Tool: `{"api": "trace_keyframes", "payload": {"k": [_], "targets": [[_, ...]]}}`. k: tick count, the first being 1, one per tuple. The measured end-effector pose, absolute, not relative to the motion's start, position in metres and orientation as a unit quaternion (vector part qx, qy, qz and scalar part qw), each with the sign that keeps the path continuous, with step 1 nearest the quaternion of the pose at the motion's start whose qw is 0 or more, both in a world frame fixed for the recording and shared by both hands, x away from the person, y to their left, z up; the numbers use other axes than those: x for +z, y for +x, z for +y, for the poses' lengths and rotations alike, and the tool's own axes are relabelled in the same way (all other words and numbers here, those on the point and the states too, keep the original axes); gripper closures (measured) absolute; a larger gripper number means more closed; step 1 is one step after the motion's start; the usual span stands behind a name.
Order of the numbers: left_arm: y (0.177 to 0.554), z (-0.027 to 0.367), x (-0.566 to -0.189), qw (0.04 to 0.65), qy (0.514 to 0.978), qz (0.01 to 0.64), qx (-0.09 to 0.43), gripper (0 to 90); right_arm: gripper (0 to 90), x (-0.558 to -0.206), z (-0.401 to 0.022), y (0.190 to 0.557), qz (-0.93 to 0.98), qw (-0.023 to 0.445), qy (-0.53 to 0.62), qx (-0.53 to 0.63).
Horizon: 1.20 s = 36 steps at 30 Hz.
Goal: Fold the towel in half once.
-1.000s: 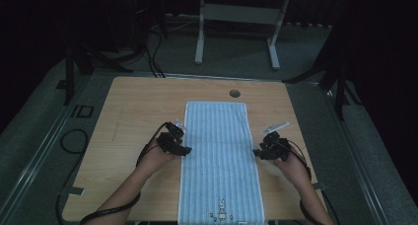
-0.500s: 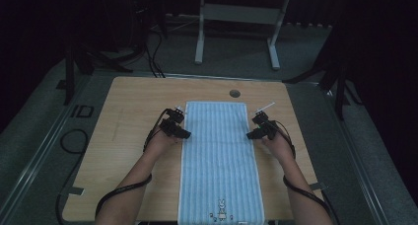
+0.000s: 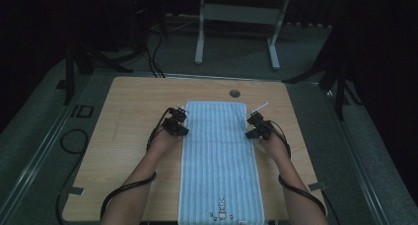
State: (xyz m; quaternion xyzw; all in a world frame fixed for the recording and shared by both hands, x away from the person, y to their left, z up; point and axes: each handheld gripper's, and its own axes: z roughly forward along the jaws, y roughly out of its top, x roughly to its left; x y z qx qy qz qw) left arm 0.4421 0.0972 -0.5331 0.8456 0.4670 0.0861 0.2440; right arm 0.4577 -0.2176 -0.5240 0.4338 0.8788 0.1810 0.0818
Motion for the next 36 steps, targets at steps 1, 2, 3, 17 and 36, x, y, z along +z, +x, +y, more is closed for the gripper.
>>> {"api": "trace_keyframes", "payload": {"k": [1, 2, 3, 17, 36], "targets": [[0.442, 0.095, -0.533, 0.245, 0.848, 0.463, 0.085, 86.8, 86.8, -0.524, -0.217, 0.457, 0.878, 0.083, 0.435, 0.181], [0.441, 0.093, -0.533, 0.245, 0.852, 0.455, 0.082, 87.4, 87.1, -0.524, -0.217, 0.457, 0.879, 0.085, 0.434, 0.179], [0.44, 0.092, -0.533, 0.245, 0.853, 0.454, 0.084, 87.8, 87.3, -0.524, -0.217, 0.456, 0.878, 0.085, 0.436, 0.178], [0.426, 0.122, -0.478, 0.329, 0.829, 0.447, 0.063, 88.8, 87.6, -0.477, -0.23, 0.438, 0.871, 0.107, 0.414, 0.241], [0.294, 0.123, -0.495, 0.344, 0.88, 0.325, -0.032, 88.2, 85.6, -0.481, -0.259, 0.29, 0.889, 0.082, 0.338, 0.298]]}}
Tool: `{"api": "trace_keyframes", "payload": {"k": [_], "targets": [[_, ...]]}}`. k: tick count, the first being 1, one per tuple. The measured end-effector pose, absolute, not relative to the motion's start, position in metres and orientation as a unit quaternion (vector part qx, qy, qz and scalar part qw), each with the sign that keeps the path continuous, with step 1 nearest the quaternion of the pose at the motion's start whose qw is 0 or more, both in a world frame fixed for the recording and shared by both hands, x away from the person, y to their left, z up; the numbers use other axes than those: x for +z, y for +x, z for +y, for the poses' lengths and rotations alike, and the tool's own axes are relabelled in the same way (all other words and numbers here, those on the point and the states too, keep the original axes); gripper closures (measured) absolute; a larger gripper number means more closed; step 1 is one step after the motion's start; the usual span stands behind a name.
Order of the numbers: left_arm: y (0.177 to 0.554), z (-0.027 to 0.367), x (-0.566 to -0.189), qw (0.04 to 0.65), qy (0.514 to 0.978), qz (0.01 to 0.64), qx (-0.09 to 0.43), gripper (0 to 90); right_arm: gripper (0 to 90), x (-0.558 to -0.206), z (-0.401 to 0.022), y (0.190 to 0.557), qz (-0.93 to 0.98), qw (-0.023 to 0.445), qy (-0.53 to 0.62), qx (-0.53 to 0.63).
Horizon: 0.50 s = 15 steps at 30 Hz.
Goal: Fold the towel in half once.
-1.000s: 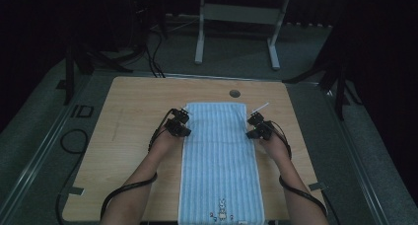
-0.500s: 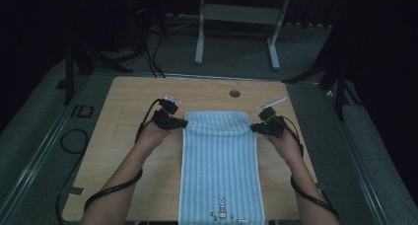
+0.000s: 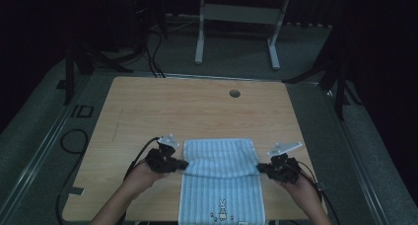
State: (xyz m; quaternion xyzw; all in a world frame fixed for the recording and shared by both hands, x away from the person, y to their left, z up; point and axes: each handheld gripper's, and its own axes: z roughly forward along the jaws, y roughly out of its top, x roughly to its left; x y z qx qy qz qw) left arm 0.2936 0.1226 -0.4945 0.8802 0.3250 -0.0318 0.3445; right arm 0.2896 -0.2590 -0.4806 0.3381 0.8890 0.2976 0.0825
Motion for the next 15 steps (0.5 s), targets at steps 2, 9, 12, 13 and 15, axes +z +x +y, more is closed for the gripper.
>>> {"api": "trace_keyframes", "payload": {"k": [2, 9, 12, 13, 15], "targets": [[0.285, 0.12, -0.498, 0.311, 0.898, 0.31, -0.025, 81.0, 74.4, -0.487, -0.258, 0.279, 0.897, 0.059, 0.325, 0.293], [0.275, 0.106, -0.491, 0.311, 0.905, 0.29, 0.031, 60.3, 68.3, -0.484, -0.251, 0.273, 0.892, 0.079, 0.327, 0.303], [0.28, 0.099, -0.499, 0.303, 0.908, 0.289, 0.024, 60.3, 68.2, -0.491, -0.244, 0.278, 0.893, 0.087, 0.328, 0.295], [0.282, 0.098, -0.503, 0.297, 0.909, 0.291, 0.024, 60.3, 68.1, -0.494, -0.242, 0.279, 0.895, 0.084, 0.328, 0.29], [0.285, 0.096, -0.51, 0.29, 0.912, 0.289, 0.014, 60.3, 68.0, -0.5, -0.24, 0.281, 0.897, 0.088, 0.328, 0.282]]}}
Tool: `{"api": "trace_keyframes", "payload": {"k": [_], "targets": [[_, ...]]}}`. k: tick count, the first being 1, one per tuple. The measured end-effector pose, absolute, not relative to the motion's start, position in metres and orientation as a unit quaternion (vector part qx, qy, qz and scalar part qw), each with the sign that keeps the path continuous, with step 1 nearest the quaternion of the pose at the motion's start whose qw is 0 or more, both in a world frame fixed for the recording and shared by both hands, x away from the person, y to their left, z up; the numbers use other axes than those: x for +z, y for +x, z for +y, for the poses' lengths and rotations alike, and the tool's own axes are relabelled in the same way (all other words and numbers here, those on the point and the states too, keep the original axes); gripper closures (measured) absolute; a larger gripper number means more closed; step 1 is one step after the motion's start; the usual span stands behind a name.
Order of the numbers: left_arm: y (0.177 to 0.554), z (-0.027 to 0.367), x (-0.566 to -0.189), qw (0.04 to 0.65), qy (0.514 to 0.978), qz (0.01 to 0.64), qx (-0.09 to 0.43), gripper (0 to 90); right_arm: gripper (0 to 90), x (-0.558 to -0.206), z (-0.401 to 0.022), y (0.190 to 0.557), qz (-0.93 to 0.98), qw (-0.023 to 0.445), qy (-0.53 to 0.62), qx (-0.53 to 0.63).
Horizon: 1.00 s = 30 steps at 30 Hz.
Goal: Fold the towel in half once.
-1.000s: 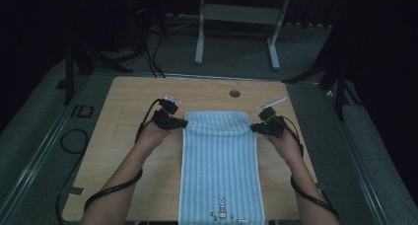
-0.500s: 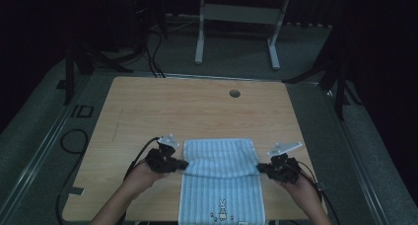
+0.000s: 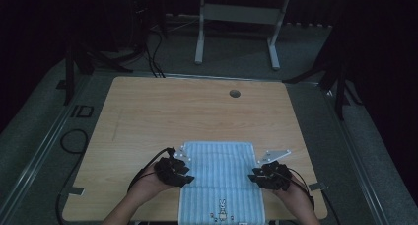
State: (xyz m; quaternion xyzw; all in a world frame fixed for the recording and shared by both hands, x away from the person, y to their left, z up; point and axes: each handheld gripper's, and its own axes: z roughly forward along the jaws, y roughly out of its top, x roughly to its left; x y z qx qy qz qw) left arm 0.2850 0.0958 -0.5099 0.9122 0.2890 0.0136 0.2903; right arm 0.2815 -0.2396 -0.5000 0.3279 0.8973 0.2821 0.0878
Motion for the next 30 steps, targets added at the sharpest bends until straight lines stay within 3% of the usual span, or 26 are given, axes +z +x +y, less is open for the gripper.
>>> {"api": "trace_keyframes", "payload": {"k": [8, 30], "targets": [[0.294, 0.091, -0.531, 0.278, 0.913, 0.298, 0.004, 61.2, 68.3, -0.528, -0.237, 0.289, 0.906, 0.085, 0.335, 0.242], [0.358, 0.085, -0.532, 0.271, 0.909, 0.313, 0.042, 63.6, 63.9, -0.527, -0.236, 0.357, 0.898, 0.086, 0.366, 0.229]]}}
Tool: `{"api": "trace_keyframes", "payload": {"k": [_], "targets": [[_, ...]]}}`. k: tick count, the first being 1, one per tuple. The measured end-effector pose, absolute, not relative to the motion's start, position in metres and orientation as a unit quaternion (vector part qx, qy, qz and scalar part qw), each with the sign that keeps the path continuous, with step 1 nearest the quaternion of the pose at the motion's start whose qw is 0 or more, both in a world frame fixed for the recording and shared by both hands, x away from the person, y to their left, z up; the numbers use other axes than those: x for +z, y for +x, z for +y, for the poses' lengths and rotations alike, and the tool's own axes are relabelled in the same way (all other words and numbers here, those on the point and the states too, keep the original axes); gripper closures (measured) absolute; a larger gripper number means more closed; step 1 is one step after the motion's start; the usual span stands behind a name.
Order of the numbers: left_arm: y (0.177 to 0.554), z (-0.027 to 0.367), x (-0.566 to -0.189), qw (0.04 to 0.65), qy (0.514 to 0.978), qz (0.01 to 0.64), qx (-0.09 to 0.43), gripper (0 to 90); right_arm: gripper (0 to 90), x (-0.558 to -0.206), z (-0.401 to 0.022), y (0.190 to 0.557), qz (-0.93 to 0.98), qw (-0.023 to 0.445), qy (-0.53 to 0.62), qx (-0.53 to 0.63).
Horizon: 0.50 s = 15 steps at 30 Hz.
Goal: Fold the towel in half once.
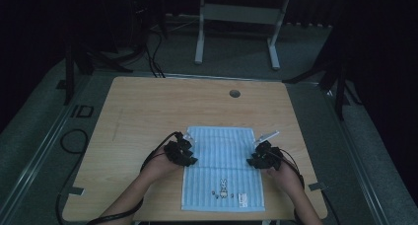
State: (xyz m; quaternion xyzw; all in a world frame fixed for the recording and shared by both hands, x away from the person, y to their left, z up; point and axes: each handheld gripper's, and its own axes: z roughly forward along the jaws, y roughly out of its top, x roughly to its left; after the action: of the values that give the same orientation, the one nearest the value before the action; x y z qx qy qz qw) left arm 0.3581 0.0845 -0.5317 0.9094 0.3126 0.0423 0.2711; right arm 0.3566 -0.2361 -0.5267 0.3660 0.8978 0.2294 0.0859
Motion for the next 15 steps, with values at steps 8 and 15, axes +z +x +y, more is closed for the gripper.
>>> {"api": "trace_keyframes", "payload": {"k": [8, 15], "targets": [[0.383, 0.084, -0.532, 0.27, 0.906, 0.323, 0.052, 63.6, 64.3, -0.526, -0.232, 0.389, 0.895, 0.084, 0.378, 0.22], [0.379, 0.084, -0.531, 0.267, 0.908, 0.32, 0.05, 63.5, 64.5, -0.527, -0.233, 0.387, 0.887, 0.091, 0.388, 0.234]]}}
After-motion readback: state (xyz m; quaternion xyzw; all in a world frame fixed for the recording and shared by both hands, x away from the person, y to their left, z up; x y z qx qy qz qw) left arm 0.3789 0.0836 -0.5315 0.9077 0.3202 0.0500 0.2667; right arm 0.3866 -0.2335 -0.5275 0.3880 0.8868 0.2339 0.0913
